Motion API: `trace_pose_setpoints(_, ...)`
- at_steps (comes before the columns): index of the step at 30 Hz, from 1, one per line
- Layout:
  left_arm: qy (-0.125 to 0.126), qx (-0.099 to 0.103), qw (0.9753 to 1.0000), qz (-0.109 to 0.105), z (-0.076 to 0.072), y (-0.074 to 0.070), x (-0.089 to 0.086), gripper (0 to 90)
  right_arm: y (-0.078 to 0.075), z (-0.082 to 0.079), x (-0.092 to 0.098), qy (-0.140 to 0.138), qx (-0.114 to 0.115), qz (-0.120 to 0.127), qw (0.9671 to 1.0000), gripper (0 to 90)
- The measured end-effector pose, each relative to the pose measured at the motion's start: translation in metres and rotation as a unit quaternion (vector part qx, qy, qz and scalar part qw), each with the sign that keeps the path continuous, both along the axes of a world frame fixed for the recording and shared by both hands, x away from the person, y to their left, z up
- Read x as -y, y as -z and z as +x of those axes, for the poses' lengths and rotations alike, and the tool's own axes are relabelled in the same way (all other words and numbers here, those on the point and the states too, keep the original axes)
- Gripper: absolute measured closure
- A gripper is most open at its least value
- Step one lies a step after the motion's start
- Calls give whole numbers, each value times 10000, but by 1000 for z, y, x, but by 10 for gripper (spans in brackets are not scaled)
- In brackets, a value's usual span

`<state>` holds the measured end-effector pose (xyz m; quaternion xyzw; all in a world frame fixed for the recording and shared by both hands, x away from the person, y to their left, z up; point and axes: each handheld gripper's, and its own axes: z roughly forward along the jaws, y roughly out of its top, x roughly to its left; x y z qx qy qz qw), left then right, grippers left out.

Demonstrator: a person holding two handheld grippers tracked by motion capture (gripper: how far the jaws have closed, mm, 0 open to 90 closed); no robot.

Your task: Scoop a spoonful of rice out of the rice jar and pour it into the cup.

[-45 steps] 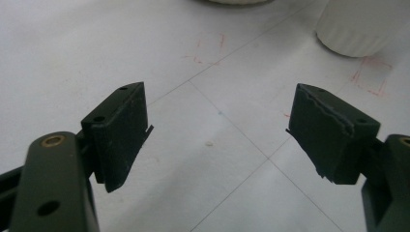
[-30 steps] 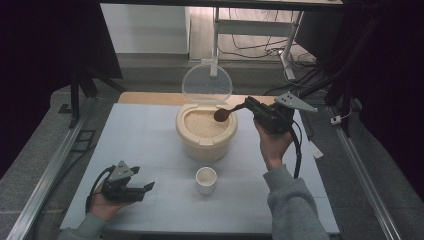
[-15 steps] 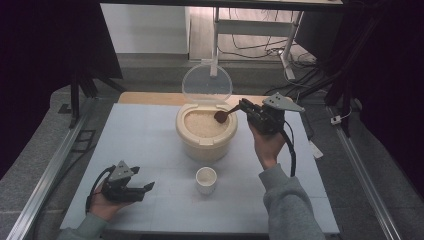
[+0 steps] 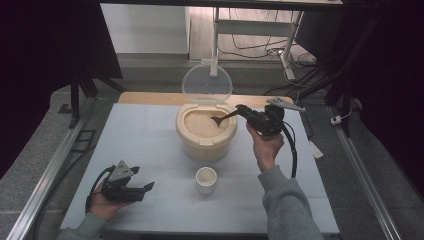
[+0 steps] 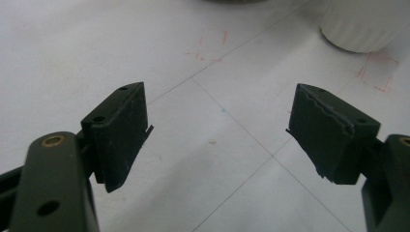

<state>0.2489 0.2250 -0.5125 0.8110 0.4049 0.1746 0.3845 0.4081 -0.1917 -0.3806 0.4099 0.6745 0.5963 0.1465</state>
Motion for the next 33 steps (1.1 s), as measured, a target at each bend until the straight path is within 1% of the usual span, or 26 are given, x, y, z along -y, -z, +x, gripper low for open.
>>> trace_pose_setpoints(5,-12,5,10000,1,0,0,0,218,5,3,4,58,-296,287,9991,833)
trace_pose_setpoints(8,-6,7,10000,8,0,0,0,217,10,4,6,71,-536,498,9973,832)
trace_pose_setpoints(11,-9,8,10000,7,0,0,0,216,11,5,8,132,-656,613,9959,831)
trace_pose_setpoints(15,-13,13,10000,6,0,0,-1,216,14,7,11,201,-850,819,9928,833)
trace_pose_setpoints(17,-11,18,10000,8,0,0,-1,216,16,9,14,196,-985,992,9900,833)
trace_pose_setpoints(18,-11,19,10000,7,0,0,-1,216,17,9,15,205,-1021,1063,9889,833)
trace_pose_setpoints(22,-12,17,10000,20,0,0,-1,215,19,10,17,212,-1110,1115,9873,833)
trace_pose_setpoints(25,-10,27,10000,18,0,0,-1,215,20,10,19,259,-1202,1227,9848,833)
trace_pose_setpoints(31,-13,28,10000,29,0,0,-1,215,23,12,23,293,-1331,1397,9808,833)
trace_pose_setpoints(33,-13,30,10000,36,0,0,0,215,23,12,25,288,-1383,1485,9788,833)
